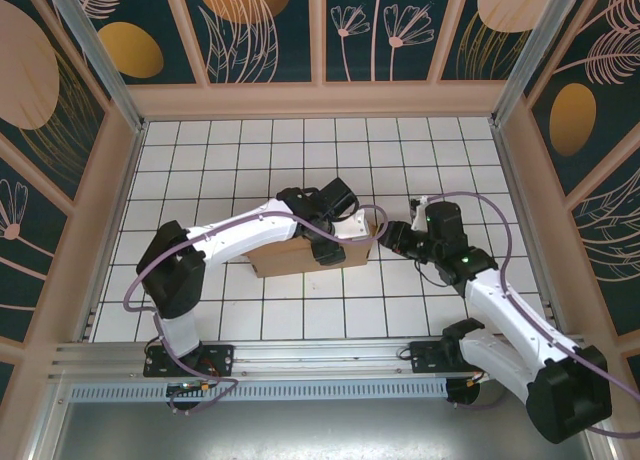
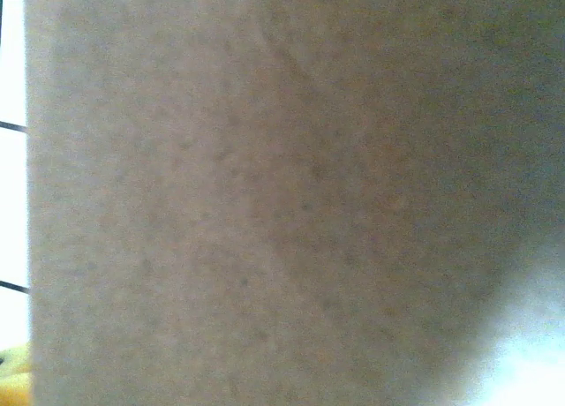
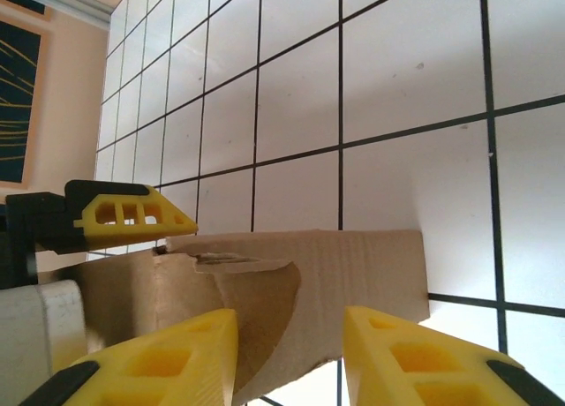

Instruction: Fold the paper box

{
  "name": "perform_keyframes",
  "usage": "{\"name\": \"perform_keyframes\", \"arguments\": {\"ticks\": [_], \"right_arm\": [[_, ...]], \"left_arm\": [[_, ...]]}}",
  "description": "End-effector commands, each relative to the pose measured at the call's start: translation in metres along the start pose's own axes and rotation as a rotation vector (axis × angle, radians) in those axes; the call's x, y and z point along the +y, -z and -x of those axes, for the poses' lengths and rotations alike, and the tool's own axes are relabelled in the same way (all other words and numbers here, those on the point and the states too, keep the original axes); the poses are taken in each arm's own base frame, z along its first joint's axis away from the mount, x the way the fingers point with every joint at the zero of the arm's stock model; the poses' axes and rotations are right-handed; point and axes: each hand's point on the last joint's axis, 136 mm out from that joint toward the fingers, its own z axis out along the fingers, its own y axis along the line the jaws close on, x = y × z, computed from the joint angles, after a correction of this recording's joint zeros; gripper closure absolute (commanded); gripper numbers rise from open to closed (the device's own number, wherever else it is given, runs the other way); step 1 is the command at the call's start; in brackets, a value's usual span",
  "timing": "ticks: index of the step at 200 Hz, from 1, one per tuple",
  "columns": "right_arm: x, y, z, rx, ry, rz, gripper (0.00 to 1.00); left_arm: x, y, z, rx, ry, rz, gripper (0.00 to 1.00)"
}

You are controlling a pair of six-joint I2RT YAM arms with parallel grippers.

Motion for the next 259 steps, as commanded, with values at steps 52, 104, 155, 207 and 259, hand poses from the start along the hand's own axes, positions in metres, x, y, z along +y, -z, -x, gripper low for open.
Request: {"name": "perform_keyframes", "arguments": {"ticks": [52,104,155,207,259], "right_arm": [[0.016,0.040,0.033,-0.073,0.052,-0.040,0.56],[0.018,0.041,0.039,-0.078,0.047,-0.041,0.50],[0.028,0.041,0.046,-0.072,0.068,-0.023,0.47],[0.033,0.041,0.046,-0.051,0.077,-0.002,0.42],[0.039,0.019,0.020,0.068,0.060,0.103,0.41]], "left_arm": [[-0.003,-0.021,-0.006,-0.016,0.014,-0.048,0.25],[0.005,0.004,0.000,-0.025,0.007,-0.010,0.01],[0.016,0.014,0.001,-0.026,-0.005,0.053,0.02],[0.023,0.025,0.008,-0.037,-0.002,0.069,0.02],[0.025,0.019,0.002,-0.048,0.027,0.047,0.01]]}}
